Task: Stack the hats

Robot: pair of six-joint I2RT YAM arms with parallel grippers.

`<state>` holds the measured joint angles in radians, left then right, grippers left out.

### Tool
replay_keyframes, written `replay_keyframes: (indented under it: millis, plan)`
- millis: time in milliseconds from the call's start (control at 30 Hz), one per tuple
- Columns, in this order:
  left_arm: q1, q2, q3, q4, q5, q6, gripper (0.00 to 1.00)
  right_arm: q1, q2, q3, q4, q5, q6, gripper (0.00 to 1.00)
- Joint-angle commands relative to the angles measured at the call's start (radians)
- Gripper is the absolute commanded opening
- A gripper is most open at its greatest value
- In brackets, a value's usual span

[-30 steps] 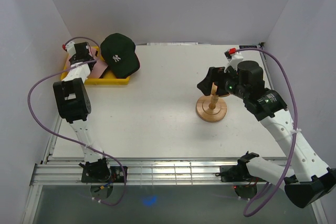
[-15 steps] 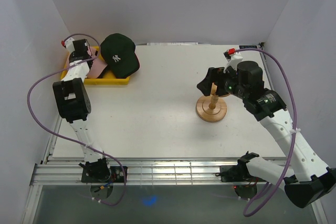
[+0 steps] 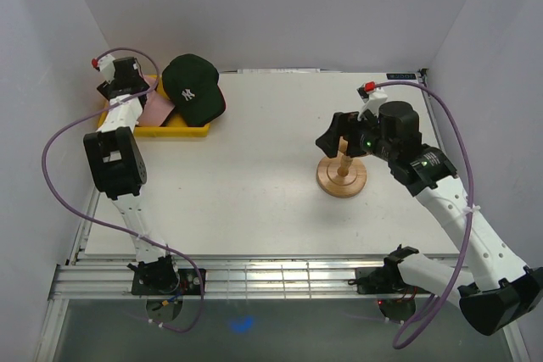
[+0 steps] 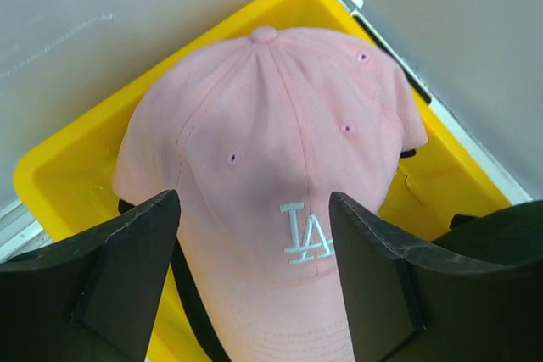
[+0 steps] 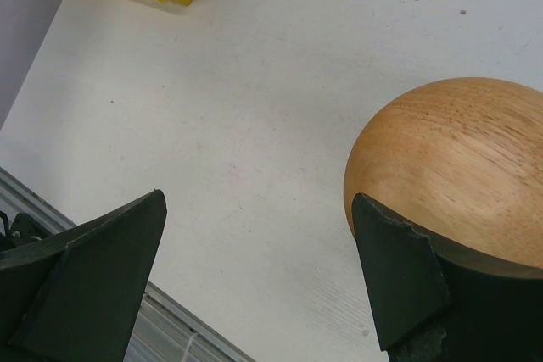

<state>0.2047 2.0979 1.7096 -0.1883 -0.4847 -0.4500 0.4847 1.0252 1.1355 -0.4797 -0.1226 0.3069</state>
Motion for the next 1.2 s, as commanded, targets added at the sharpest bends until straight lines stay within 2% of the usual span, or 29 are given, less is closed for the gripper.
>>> replay_keyframes:
  millis: [0, 67, 233, 333, 400, 433, 500, 567, 633, 667, 733, 767, 800, 1167]
  plan:
    - [0.015, -0.003, 0.079, 0.004, -0.034, 0.019, 0.82, -0.003, 0.012, -0.017, 0.059, -0.025, -0.003, 0.95]
    - [0.015, 0.028, 0.123, -0.025, -0.041, 0.016, 0.79, -0.003, 0.021, -0.017, 0.059, -0.026, -0.003, 0.96]
    - [0.015, 0.062, 0.125, -0.023, -0.038, -0.006, 0.65, -0.003, 0.032, -0.017, 0.061, -0.032, -0.003, 0.96]
    - [0.016, 0.083, 0.143, -0.034, -0.028, -0.009, 0.61, -0.003, 0.032, -0.022, 0.064, -0.034, -0.003, 0.96]
    - [0.019, 0.094, 0.156, -0.052, -0.02, -0.018, 0.61, -0.003, 0.035, -0.025, 0.066, -0.035, -0.003, 0.97]
    - [0.021, 0.105, 0.162, -0.056, -0.012, -0.022, 0.68, -0.003, 0.036, -0.026, 0.066, -0.037, -0.002, 0.97]
    - [0.021, 0.109, 0.163, -0.059, -0.006, -0.026, 0.72, -0.003, 0.035, -0.028, 0.069, -0.038, -0.002, 0.97]
    - [0.021, 0.116, 0.165, -0.059, -0.003, -0.03, 0.71, -0.003, 0.035, -0.034, 0.072, -0.038, 0.0, 0.97]
    - [0.022, 0.119, 0.17, -0.059, 0.0, -0.03, 0.62, -0.003, 0.035, -0.036, 0.072, -0.038, 0.0, 0.97]
    - [0.022, 0.12, 0.17, -0.059, 0.008, -0.03, 0.43, -0.003, 0.035, -0.036, 0.072, -0.038, 0.0, 0.97]
    - [0.021, 0.12, 0.179, -0.063, 0.012, -0.035, 0.22, -0.003, 0.036, -0.036, 0.072, -0.035, 0.0, 0.98]
    - [0.021, 0.119, 0.188, -0.068, 0.018, -0.036, 0.15, -0.003, 0.036, -0.036, 0.072, -0.035, 0.0, 0.99]
    - [0.021, 0.12, 0.193, -0.068, 0.02, -0.038, 0.02, -0.003, 0.036, -0.036, 0.072, -0.034, -0.002, 0.99]
    - [0.021, 0.053, 0.286, -0.089, 0.043, -0.001, 0.0, -0.003, 0.046, -0.034, 0.081, -0.048, -0.006, 1.0]
